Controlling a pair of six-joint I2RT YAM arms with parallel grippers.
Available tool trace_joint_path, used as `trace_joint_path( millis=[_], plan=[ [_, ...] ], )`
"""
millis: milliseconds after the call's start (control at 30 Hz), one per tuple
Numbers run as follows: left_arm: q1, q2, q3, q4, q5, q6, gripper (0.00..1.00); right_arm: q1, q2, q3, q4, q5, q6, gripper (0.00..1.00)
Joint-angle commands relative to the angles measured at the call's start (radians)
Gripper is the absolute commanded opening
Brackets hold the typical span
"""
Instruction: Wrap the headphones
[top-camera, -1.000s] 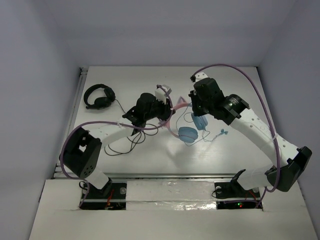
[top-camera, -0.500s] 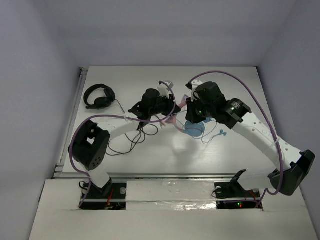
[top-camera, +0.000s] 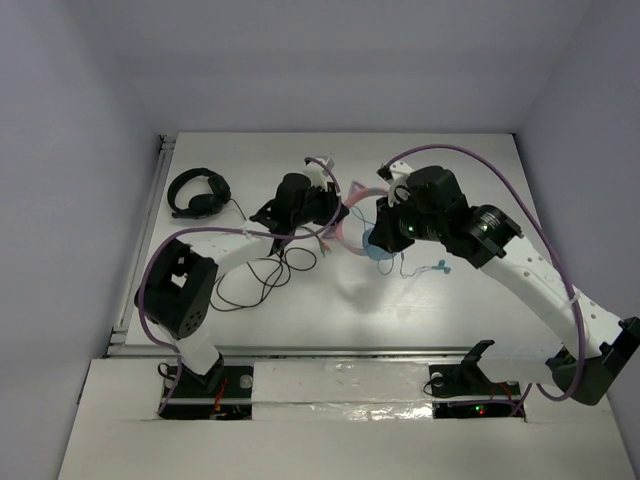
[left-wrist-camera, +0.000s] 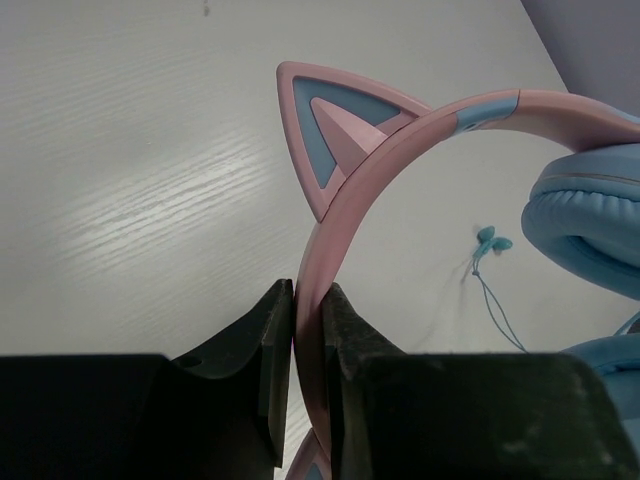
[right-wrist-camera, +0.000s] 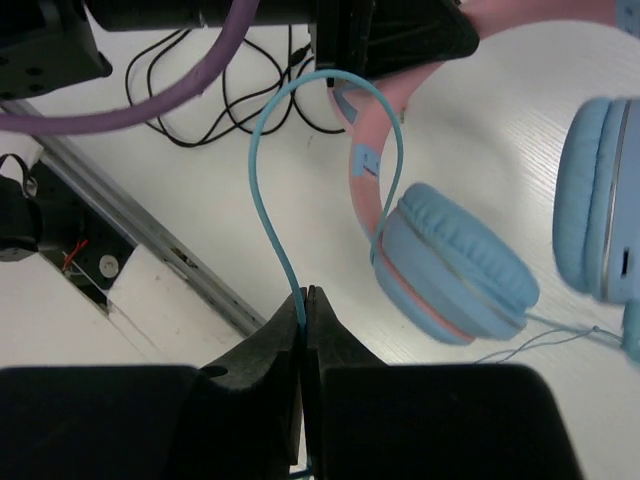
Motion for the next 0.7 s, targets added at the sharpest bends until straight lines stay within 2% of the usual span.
trace_joint_path(
  millis=[0, 33, 133, 200, 433, 600, 667],
  plan=[
    [-0.055, -0.062, 0.038, 0.081, 0.061, 0.034, 0.0, 0.01, 0.02, 0.014, 0.049, 0.015, 0.006, 0.08],
    [-0.055, -0.068, 0.019, 0.081, 0.058, 0.038, 0.0, 0.01, 0.032, 0.014, 0.046, 0.041, 0.009, 0.08],
    [-0.065, -0.096, -0.021, 0.093, -0.037, 0.028, 0.0, 0.022, 0.044, 0.017, 0.043, -0.05, 0.001, 0.07],
    [-0.031, -0.108, -0.025, 0.113, -0.06, 0.003, 0.0, 0.069, 0.043, 0.008, 0.037, -0.059, -0.006, 0.07],
    [-0.013, -0.065, 0.08, 0.124, 0.024, -0.023, 0.0, 0.152, 0.011, -0.024, 0.029, -0.1, -0.017, 0.06],
    [0.081, -0.093, 0.081, 0.173, 0.167, -0.1, 0.0, 0.163, -0.016, -0.058, 0.032, -0.08, -0.019, 0.05],
    [0.119, -0.114, 0.081, 0.174, 0.179, -0.115, 0.0, 0.163, -0.028, -0.064, 0.024, -0.086, -0.02, 0.04]
  ],
)
